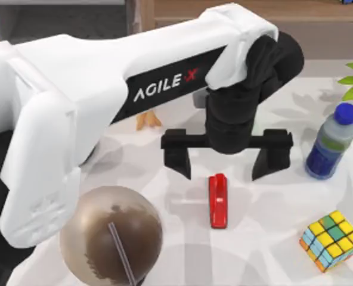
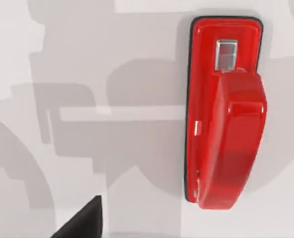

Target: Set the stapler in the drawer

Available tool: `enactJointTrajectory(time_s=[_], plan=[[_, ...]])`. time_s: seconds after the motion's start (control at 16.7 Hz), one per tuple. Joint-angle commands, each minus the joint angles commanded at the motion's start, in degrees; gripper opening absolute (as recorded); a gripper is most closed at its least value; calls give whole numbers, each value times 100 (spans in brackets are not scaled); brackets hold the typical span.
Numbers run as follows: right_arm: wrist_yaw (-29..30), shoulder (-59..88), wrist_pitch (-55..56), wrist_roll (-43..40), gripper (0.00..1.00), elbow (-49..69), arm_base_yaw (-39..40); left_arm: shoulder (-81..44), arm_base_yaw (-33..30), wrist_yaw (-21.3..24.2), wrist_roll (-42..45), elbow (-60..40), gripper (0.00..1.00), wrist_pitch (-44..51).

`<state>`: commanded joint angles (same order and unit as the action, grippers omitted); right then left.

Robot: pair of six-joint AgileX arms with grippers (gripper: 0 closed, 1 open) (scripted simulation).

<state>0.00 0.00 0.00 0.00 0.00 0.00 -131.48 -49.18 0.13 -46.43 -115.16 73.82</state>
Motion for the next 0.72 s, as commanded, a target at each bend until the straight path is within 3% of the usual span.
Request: enactJointTrajectory(time_s=[0.36,0.72], plan=[[0,0,0,0,100,0,0,-15,17,2,14,110,100,-108],[0,0,0,0,100,0,0,-264,11,3,14,995,100,-1287]])
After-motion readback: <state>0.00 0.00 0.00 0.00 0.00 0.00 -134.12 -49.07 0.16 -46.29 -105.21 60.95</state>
